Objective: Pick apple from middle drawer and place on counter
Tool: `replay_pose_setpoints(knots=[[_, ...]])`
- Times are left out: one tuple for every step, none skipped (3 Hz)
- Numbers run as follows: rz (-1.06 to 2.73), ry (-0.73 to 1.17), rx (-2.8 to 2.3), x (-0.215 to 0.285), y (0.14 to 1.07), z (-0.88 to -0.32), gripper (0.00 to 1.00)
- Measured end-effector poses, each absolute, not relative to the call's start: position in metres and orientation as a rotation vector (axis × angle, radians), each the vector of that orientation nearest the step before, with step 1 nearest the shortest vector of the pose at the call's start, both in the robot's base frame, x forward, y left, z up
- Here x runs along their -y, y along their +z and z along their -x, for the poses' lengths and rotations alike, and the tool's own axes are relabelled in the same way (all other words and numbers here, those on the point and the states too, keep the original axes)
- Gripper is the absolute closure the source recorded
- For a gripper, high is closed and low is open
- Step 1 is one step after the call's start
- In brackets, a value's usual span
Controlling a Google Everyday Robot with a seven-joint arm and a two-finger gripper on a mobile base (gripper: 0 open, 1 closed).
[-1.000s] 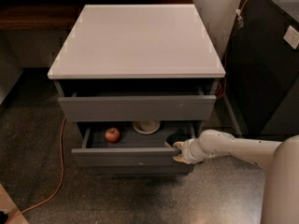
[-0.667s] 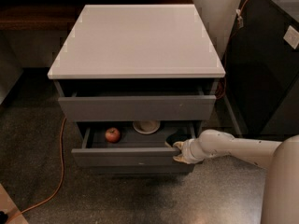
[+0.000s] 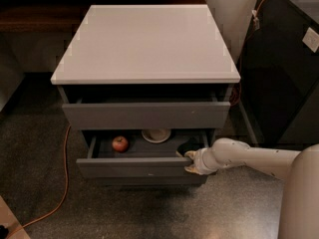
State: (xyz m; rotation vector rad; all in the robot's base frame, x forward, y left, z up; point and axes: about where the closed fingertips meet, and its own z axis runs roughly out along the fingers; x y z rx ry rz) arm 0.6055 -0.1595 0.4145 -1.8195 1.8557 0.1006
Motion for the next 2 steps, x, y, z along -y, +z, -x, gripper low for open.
replay_pose_setpoints(knots=[[1.819, 0.101, -1.856, 0.1595, 0.4144, -0.6054, 0.85], [1.819, 0.101, -1.856, 0.1595, 0.4144, -0.6054, 0.61]])
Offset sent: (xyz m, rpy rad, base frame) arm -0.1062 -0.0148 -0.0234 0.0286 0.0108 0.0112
